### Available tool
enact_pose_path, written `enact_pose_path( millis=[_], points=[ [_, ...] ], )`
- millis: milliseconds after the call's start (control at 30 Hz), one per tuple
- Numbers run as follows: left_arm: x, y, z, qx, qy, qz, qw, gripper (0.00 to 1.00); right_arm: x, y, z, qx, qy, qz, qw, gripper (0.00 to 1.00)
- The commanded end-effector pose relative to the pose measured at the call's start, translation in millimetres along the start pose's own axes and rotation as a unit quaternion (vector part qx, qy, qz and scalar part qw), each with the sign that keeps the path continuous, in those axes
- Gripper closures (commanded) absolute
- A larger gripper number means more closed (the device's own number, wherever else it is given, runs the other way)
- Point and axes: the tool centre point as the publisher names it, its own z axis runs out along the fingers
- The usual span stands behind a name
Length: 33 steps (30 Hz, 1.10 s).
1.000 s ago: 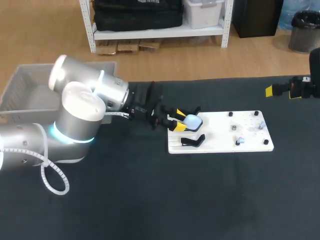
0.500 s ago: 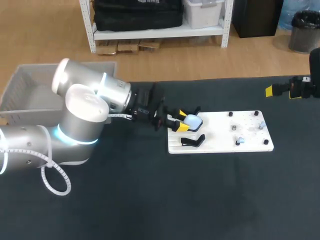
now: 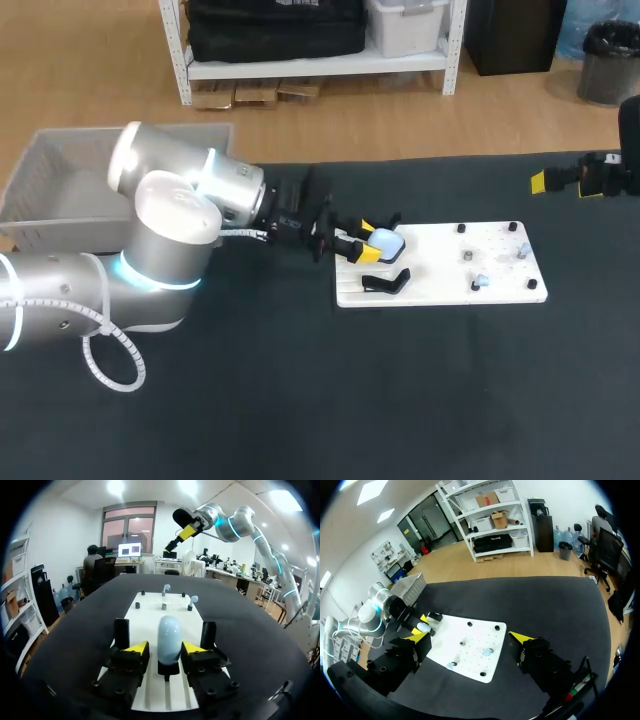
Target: Pick up each earbud case from the left stands, insert the matching earbuds, close the lid, and place the case in the box.
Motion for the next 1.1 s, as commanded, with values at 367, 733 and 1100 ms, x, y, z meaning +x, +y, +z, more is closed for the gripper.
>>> enact_pose_path(
  millis=[367,733,1100],
  points=[
    [1.9,0.7,6.2,0.001,-0.007,-0.002,1.0,0.65,-0.4,-0.9,0.0,-0.002,0.001,0.0,1.0,0.0],
    [-0.9,-2.8,9.1,0.003,-0.012,-0.002,1.0,0.72,-0.4,-0.9,0.0,-0.002,0.001,0.0,1.0,0.0],
    [-1.0,-6.2,7.5,0.0,-0.014,0.002,1.0,1.0,-0.4,-0.9,0.0,-0.002,0.001,0.0,1.0,0.0]
  ],
)
